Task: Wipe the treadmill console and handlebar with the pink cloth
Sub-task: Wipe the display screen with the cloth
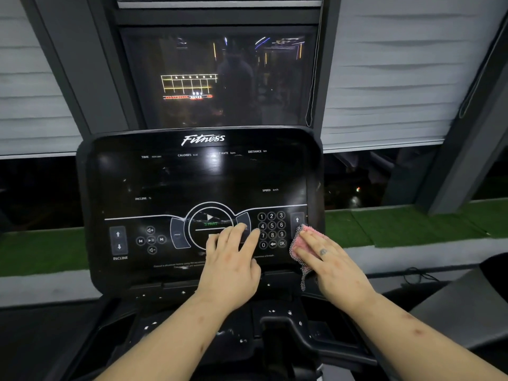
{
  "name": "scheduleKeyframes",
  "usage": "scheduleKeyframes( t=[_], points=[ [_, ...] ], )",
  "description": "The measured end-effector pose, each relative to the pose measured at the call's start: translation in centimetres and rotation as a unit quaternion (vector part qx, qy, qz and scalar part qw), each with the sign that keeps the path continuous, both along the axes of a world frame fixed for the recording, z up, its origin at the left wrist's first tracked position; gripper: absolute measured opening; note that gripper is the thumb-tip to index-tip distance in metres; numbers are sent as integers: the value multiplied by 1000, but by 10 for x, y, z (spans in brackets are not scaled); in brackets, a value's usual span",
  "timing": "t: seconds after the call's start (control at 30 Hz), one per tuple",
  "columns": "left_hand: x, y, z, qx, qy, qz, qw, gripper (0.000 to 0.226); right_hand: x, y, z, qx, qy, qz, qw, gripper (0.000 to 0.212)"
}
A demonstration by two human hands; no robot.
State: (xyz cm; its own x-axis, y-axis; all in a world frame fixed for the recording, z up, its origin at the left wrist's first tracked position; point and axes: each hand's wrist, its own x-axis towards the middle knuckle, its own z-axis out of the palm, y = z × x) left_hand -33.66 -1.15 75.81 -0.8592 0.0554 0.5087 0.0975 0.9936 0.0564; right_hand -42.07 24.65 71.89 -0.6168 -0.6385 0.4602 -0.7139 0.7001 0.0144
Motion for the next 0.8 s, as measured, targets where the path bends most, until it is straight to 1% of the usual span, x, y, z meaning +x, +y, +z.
scheduleKeyframes(
  t=[0.07,0.17,0.27,0.43,0.5,0.6,0.7,0.8],
  points=[
    [-1,5,-1,-5,4,-3,1000,61,1,5,-3,-14,-4,-6,1000,83],
    [-1,13,-4,-4,0,-9,1000,61,4,6,-7,-35,-19,-10,999,70],
    [0,22,-6,2,-10,-12,1000,61,6,3,-6,-52,-36,-18,998,68],
    [2,32,-3,-4,-10,-12,1000,62,15,-3,9,-117,-59,-21,991,65],
    [1,36,0,-8,-4,-12,1000,63,18,-4,19,-147,-90,-36,984,60],
    [-2,44,5,3,-5,-29,1000,63,22,-7,39,-165,-166,-47,971,60],
    [-3,51,13,22,-54,-71,996,69,26,-13,63,-209,-207,-63,954,51],
    [-4,59,24,90,-141,-129,977,84,29,-18,80,-295,-276,-80,911,43]
  ],
)
